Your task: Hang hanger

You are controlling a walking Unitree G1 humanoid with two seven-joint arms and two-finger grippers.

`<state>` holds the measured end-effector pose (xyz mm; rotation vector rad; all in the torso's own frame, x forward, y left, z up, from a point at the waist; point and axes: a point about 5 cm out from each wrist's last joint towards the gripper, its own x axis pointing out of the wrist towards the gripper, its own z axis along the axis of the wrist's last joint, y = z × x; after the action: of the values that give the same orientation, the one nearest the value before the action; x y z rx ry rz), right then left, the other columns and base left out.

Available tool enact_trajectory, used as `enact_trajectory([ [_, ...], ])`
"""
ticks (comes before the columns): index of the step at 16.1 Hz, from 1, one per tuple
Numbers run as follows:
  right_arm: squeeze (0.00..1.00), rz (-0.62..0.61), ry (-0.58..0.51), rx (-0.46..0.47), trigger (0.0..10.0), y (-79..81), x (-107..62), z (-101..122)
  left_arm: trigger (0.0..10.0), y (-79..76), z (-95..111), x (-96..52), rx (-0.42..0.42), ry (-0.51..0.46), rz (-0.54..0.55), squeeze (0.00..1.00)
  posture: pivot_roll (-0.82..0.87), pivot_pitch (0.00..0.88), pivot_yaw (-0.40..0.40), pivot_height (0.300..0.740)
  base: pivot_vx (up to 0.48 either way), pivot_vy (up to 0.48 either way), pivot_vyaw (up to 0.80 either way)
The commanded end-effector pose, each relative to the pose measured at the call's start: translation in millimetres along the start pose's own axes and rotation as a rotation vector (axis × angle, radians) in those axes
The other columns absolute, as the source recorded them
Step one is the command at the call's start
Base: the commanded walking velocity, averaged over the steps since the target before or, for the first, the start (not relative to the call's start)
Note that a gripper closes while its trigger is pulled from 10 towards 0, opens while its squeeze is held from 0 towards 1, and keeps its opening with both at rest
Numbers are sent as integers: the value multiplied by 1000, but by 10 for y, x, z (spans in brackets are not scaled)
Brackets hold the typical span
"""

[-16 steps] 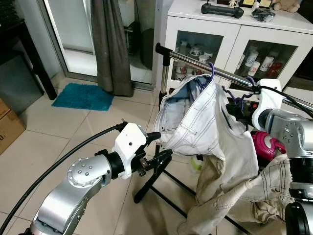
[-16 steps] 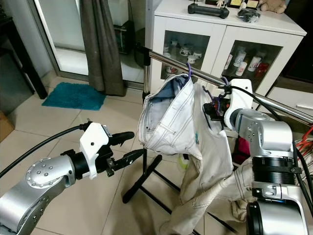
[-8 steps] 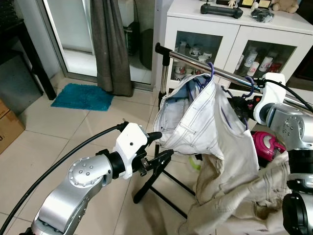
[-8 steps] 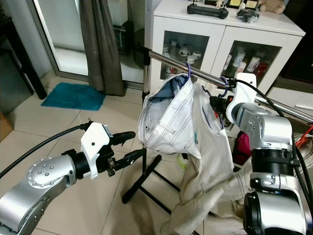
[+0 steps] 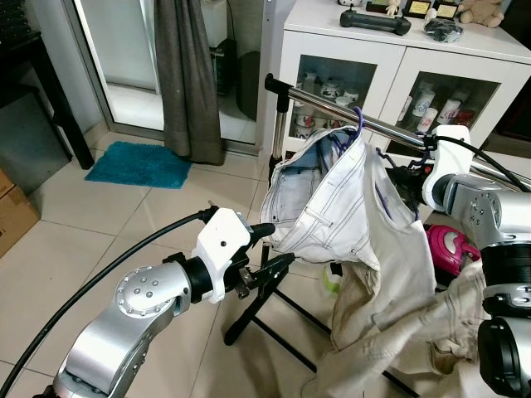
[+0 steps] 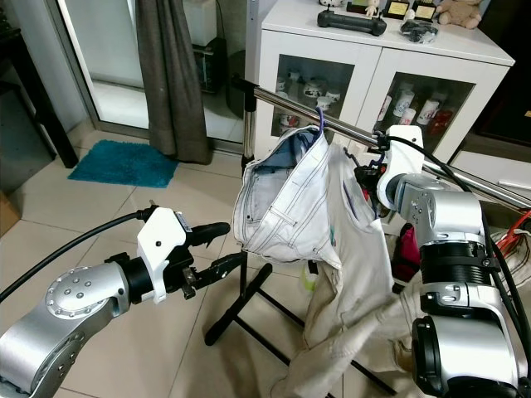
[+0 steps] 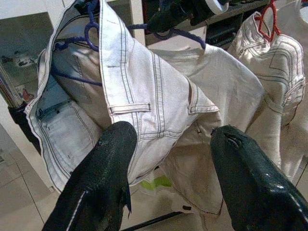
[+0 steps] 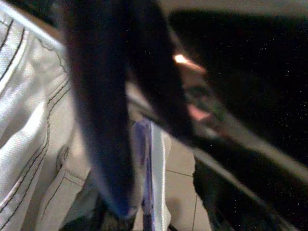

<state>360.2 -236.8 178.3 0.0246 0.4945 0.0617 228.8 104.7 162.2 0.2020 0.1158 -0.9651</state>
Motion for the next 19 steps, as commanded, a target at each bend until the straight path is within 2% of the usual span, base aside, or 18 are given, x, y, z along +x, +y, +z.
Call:
enact_trajectory([
  [1,0,-5,41,-6,8000,-40,8,-41,10000,-23,30,7,13,-11,-10,0,23,7,-66,740,0,0,0],
  [2,0,-5,41,-6,9725,-43,9,-42,10000,-22,31,8,13,-11,-10,0,20,5,-65,740,0,0,0],
  [3,0,-4,46,-3,9647,-49,7,-49,10000,-22,32,13,13,-12,-12,0,18,5,-62,740,0,0,0],
  [4,0,-3,51,3,8941,-51,7,-57,10000,-24,33,17,13,-13,-14,0,18,5,-62,740,0,0,0],
  [5,0,-2,58,9,2980,-59,6,-71,10000,-26,35,22,13,-14,-16,0,18,5,-62,740,0,0,0],
  [6,0,1,64,17,78,-60,6,-82,10000,-24,36,21,15,-14,-17,0,16,5,-59,740,0,0,0],
  [19,0,21,40,16,0,-37,-24,-72,10000,-25,47,34,16,-22,-11,0,15,6,-62,740,0,0,0],
])
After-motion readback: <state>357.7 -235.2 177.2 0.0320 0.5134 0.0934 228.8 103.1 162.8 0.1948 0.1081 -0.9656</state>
